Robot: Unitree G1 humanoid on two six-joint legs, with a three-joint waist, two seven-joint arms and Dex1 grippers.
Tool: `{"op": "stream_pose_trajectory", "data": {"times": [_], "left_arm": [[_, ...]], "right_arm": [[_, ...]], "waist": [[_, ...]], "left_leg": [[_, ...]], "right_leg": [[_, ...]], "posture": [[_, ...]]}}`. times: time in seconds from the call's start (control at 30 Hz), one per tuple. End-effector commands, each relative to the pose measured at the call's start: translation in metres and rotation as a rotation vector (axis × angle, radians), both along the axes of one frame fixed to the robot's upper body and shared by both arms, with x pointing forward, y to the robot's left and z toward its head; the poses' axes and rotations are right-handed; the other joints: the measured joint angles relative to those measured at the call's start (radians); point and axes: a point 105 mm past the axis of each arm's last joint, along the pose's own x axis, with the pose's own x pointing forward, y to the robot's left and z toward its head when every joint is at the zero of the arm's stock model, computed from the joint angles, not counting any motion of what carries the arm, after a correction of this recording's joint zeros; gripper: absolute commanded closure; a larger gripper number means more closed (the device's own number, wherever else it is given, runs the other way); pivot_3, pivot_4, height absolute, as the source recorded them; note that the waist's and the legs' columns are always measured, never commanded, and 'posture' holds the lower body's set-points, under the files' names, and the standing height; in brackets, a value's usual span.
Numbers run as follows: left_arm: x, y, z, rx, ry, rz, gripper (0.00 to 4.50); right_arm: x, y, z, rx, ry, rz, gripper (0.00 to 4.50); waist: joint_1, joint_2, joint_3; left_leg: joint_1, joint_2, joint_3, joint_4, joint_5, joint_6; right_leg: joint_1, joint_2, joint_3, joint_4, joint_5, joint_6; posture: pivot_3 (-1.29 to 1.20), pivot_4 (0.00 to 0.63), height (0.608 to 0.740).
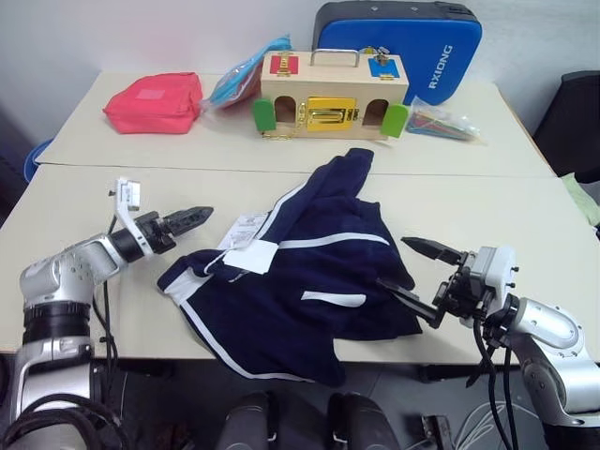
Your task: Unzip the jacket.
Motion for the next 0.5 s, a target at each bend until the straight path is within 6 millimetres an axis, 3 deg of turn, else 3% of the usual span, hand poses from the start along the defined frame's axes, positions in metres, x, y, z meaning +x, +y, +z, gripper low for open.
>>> {"op": "stream_pose_trajectory", "data": {"times": [0.03, 0.23, 0.4, 0.5], "left_arm": [[-0.006, -0.009, -0.008, -0.008, 0.094, -0.089, 0.02], [-0.014, -0.022, -0.02, 0.026, 0.204, -0.189, 0.02], [-0.016, -0.025, -0.011, -0.023, 0.195, -0.226, 0.02], [-0.016, -0.024, -0.002, -0.04, 0.153, -0.228, 0.49]], "right_arm": [[-0.001, 0.0, 0.007, -0.002, -0.038, 0.002, 0.0], [-0.002, 0.0, 0.007, 0.002, -0.039, -0.007, 0.0], [-0.002, 0.001, 0.006, 0.006, -0.039, -0.011, 0.0], [-0.003, 0.001, 0.005, 0.008, -0.038, -0.013, 0.0]], "waist": [[-0.004, 0.0, 0.0], [-0.009, 0.0, 0.0], [-0.008, 0.0, 0.0], [-0.008, 0.0, 0.0]], "left_leg": [[0.0, 0.0, 0.0, 0.0, 0.0, 0.0], [0.0, 0.001, 0.0, 0.0, 0.001, -0.001], [0.0, 0.001, 0.0, 0.0, 0.001, -0.001], [0.0, 0.001, 0.0, 0.0, 0.001, -0.001]], "right_leg": [[0.0, 0.0, 0.0, 0.0, 0.0, 0.0], [0.0, 0.001, 0.0, 0.0, 0.0, 0.0], [0.0, 0.0, 0.001, 0.0, 0.0, 0.0], [0.0, -0.001, 0.001, 0.0, 0.0, 0.0]], "posture": [[0.0, 0.15, 0.74], [0.0, 0.15, 0.74], [0.0, 0.15, 0.74], [0.0, 0.15, 0.74]]}}
